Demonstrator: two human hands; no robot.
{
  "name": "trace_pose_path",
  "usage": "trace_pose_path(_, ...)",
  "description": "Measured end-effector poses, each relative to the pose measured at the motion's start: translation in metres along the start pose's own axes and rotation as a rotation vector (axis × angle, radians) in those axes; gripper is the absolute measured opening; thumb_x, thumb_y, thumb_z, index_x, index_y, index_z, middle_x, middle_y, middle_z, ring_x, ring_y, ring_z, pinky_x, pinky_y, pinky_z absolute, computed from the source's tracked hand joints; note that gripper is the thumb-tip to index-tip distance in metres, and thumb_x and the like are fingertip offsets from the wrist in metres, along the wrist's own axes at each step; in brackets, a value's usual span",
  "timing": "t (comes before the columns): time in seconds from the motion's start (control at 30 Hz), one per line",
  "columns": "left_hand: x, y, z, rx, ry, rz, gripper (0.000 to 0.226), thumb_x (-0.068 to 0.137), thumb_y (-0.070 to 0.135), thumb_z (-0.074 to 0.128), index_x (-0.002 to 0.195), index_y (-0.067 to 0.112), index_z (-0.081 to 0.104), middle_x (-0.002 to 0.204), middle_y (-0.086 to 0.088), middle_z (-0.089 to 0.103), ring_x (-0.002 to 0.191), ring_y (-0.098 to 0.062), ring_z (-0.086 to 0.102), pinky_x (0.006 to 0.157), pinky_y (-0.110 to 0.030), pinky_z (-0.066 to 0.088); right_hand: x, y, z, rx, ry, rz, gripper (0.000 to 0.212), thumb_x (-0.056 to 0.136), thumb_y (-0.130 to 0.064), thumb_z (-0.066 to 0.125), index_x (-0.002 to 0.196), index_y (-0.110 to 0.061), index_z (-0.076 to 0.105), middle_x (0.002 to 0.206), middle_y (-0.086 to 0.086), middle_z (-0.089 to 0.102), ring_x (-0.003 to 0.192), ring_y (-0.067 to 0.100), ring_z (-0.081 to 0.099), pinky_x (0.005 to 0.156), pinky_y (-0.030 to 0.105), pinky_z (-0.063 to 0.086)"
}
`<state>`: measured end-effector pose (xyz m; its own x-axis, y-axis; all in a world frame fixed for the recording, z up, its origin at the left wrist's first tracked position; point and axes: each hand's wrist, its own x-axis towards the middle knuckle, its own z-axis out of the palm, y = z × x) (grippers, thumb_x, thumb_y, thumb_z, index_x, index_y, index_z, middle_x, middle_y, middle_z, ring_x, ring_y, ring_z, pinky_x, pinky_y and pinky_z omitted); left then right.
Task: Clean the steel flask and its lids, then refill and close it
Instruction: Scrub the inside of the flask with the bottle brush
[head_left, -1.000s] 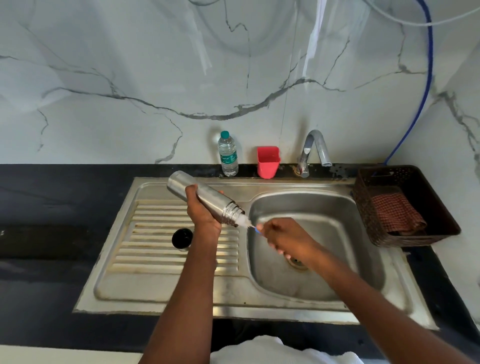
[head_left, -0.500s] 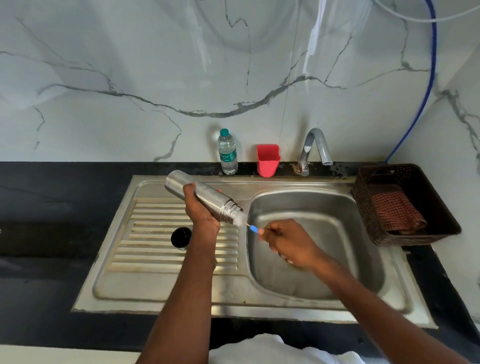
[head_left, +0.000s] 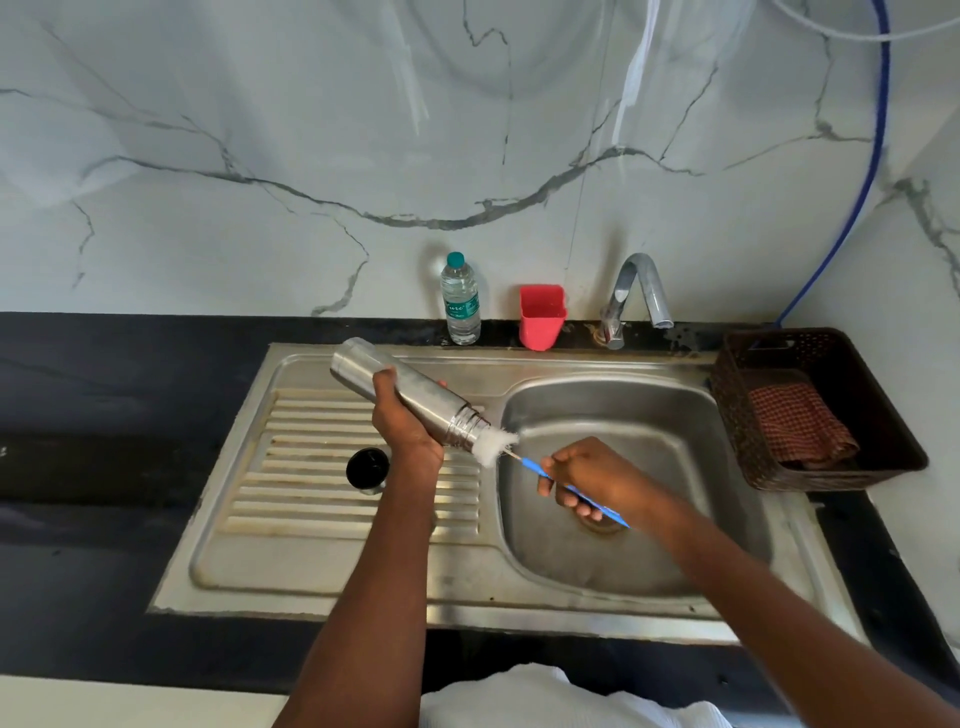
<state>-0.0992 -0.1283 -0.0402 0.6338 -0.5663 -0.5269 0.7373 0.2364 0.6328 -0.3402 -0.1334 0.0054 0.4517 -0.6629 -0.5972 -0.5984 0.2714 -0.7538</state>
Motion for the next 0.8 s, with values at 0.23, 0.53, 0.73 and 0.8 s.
trace_pose_path(0.23, -0.005, -0.007, 0.012, -0.017, 0.03, 0.01, 0.05, 0.088, 0.039, 0.075, 0.123, 0.005, 0.063, 0.099, -0.018, 0.07, 0.088, -0.036, 0.073, 0.077, -0.048, 0.065, 0.008, 0.0, 0.026, -0.655, 0.439, -0.41, 0.028, 0.105, -0.041, 0.047, 0.085, -0.027, 0.062, 0.08, 0.001, 0.069, 0.082, 0.032, 0.062, 0.07, 0.041, 0.05)
trace_pose_path(0.53, 0.011, 0.022, 0.003, -0.085, 0.183, 0.155, 0.055, 0.083, 0.035, 0.079, 0.122, 0.0, 0.064, 0.094, -0.018, 0.072, 0.076, -0.036, 0.075, 0.069, -0.05, 0.065, -0.014, 0.017, -0.024, -0.058, -0.045, -0.117, 0.042, 0.109, -0.033, 0.051, 0.07, -0.016, 0.055, 0.052, 0.0, 0.035, 0.041, 0.008, 0.024, 0.037, 0.018, 0.02)
trace_pose_path(0.73, 0.001, 0.015, 0.013, -0.07, 0.176, 0.142, 0.047, 0.085, 0.04, 0.077, 0.118, 0.009, 0.066, 0.097, -0.011, 0.075, 0.077, -0.026, 0.078, 0.069, -0.041, 0.066, -0.001, 0.015, -0.031, 0.265, -0.32, 0.182, 0.036, 0.107, -0.037, 0.046, 0.075, -0.021, 0.05, 0.053, -0.008, 0.027, 0.039, 0.003, 0.016, 0.04, 0.015, 0.006)
trace_pose_path(0.8, 0.0, 0.017, 0.014, -0.054, 0.104, 0.117, 0.036, 0.09, 0.037, 0.073, 0.111, 0.009, 0.066, 0.082, -0.008, 0.073, 0.067, -0.024, 0.075, 0.064, -0.038, 0.063, 0.001, 0.021, -0.038, 0.43, -0.491, 0.299, 0.03, 0.103, -0.034, 0.047, 0.075, -0.023, 0.049, 0.053, -0.01, 0.026, 0.036, 0.001, 0.018, 0.035, 0.016, 0.007)
